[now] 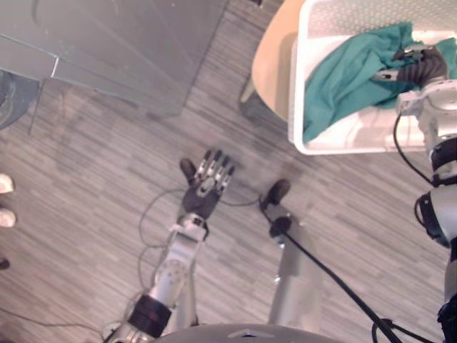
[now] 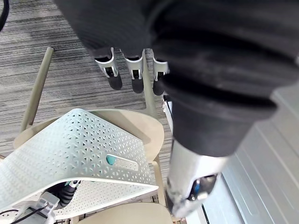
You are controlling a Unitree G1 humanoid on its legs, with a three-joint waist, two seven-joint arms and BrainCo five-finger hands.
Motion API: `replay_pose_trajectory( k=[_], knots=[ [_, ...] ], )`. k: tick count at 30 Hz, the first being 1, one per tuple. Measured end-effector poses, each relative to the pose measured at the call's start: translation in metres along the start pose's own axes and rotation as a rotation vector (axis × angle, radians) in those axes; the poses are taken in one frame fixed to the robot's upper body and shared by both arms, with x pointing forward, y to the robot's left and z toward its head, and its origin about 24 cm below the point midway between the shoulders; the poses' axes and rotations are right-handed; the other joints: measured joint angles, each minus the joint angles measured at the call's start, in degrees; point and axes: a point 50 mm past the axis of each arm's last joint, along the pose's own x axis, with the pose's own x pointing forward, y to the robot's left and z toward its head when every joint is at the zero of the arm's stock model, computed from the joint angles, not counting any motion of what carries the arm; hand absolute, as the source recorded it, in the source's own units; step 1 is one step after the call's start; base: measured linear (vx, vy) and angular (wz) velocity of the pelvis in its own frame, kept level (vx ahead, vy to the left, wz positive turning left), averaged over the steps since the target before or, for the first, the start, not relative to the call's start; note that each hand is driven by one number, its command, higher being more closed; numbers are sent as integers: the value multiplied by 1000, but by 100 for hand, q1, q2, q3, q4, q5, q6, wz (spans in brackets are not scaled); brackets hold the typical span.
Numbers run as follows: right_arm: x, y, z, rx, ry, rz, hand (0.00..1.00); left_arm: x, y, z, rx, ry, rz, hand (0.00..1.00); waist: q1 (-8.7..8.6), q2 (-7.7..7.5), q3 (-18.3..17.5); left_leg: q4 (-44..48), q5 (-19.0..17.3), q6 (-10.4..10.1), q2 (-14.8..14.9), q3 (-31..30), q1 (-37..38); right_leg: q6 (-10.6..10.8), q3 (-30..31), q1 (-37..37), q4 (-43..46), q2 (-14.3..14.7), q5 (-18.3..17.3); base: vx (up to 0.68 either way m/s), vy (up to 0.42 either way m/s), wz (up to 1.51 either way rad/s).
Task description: Pick up the laundry basket with both hands and put the clothes into the washing machine.
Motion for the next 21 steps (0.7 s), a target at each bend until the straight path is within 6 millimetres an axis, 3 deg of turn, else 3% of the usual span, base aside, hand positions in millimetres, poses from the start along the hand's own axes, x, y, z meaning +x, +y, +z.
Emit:
replay_pose_trajectory(
  k=[8, 21],
  knots=[
    [-8, -31, -17, -103, 65, -94, 0, -1, -3, 0, -8, -6, -7, 0, -52, -4, 2, -58, 57, 35, -51, 18, -18, -22, 9, -47, 77, -44, 23, -16, -64, 2],
    [-6, -31, -8, -45, 28, -106, 0, -2, -2, 1, -17, -4, -4, 0, -79, -138, 91, 1, -16, 14, 22, 176, -77, -58, 178, -225, -33, 63, 67, -31, -73, -7]
  ],
)
